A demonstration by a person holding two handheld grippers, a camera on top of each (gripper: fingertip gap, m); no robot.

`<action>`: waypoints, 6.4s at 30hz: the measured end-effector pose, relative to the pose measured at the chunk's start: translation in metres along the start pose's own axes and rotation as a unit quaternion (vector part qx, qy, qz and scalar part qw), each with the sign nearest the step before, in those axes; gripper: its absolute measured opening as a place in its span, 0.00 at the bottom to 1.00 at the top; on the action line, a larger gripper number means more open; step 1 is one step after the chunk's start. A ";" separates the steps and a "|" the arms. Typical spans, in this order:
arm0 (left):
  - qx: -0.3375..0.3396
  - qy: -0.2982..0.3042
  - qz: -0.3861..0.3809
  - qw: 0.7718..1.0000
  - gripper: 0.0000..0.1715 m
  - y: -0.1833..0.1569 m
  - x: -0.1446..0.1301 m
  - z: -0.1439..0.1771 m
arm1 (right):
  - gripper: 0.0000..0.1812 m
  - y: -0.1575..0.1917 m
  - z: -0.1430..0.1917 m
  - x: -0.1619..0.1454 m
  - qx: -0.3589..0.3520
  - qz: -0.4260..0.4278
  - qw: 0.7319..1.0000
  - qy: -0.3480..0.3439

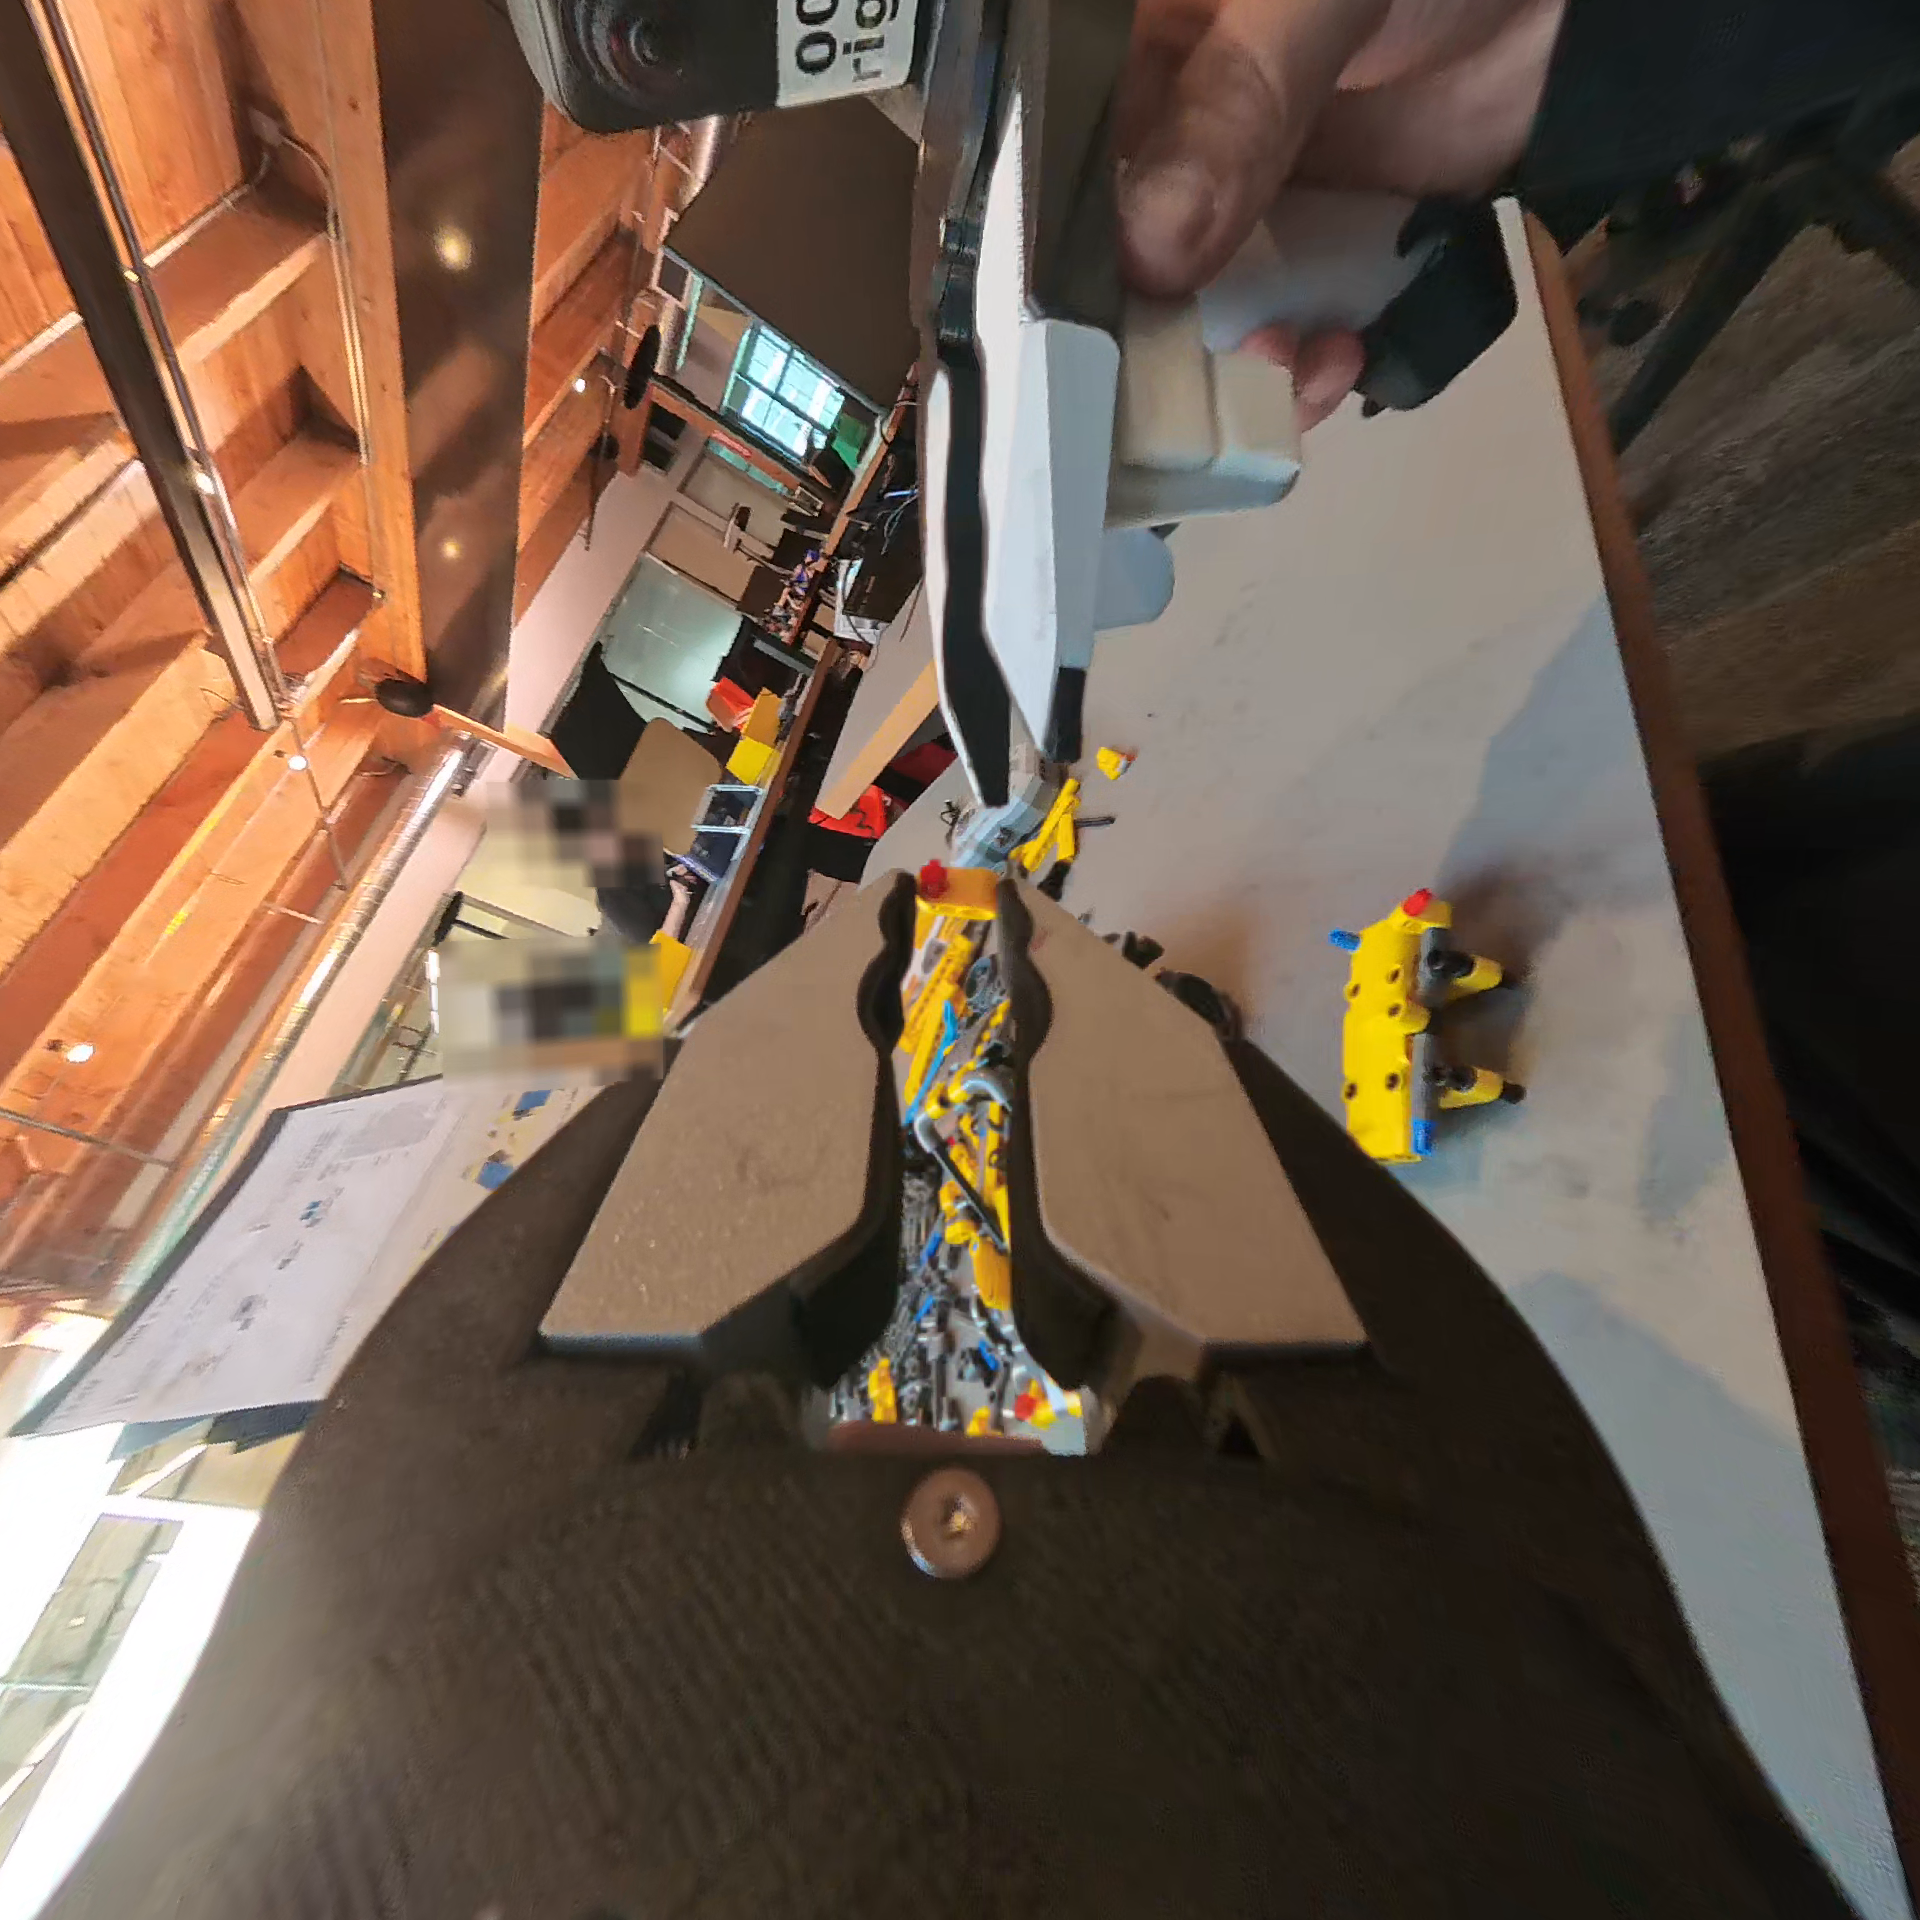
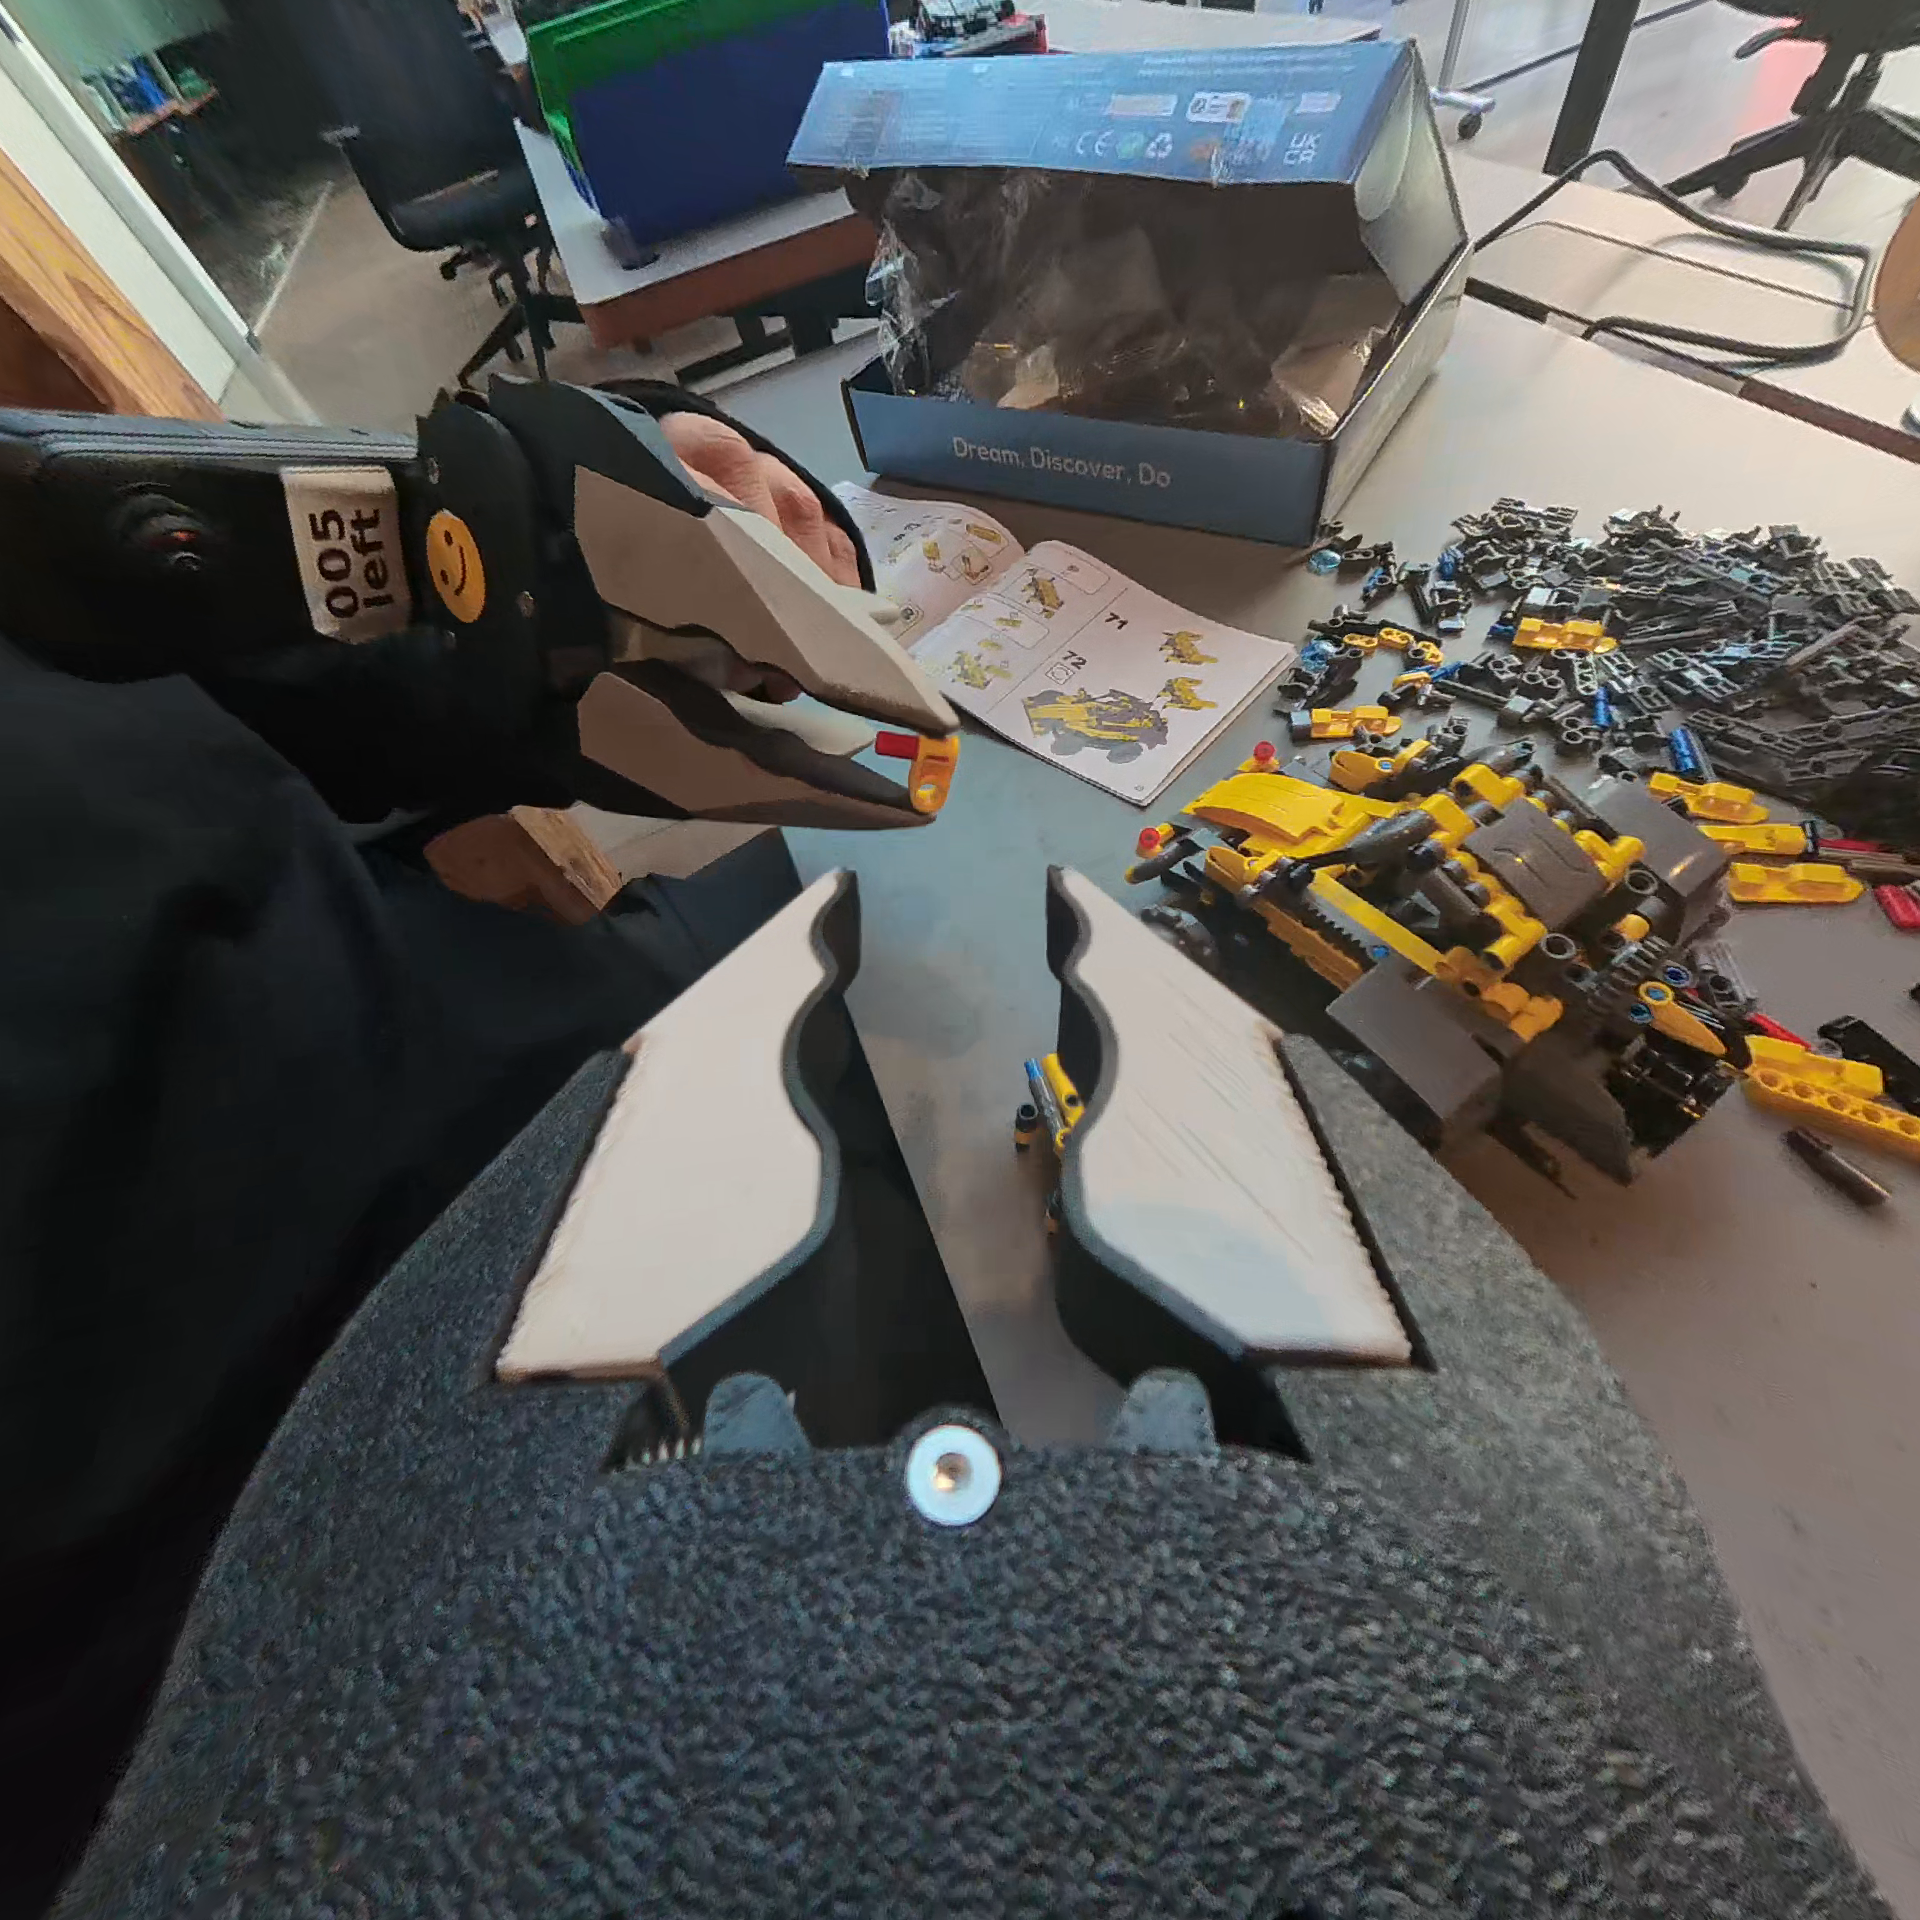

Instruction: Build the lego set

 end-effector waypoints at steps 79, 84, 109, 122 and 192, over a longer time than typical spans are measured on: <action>-0.145 0.028 0.092 0.985 0.07 -0.067 -0.085 -0.007 | 0.08 0.000 -0.056 -0.086 -0.184 0.257 0.904 0.287; -0.137 0.004 0.090 0.986 0.07 -0.065 -0.081 -0.005 | 0.08 0.002 -0.054 -0.080 -0.184 0.269 0.898 0.294; -0.104 -0.012 0.114 0.988 0.07 -0.053 -0.077 -0.001 | 0.08 0.001 -0.056 -0.059 -0.161 0.267 0.889 0.336; -0.131 0.057 0.104 0.984 0.02 -0.069 -0.088 -0.011 | 0.06 -0.002 -0.069 -0.081 -0.164 0.245 0.889 0.349; -0.133 -0.034 0.081 0.987 0.03 -0.069 -0.033 0.008 | 0.09 0.029 -0.050 -0.070 0.108 -0.210 0.967 -0.097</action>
Point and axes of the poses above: each gripper's, where its closed fingertips meet, z back along the fingers, x out of its top, y = z × x across the jaws, the point moved 5 cm from there along z, back along the fingers, and after that the axes turned 9 degrees about z, right-handed, at the moved point
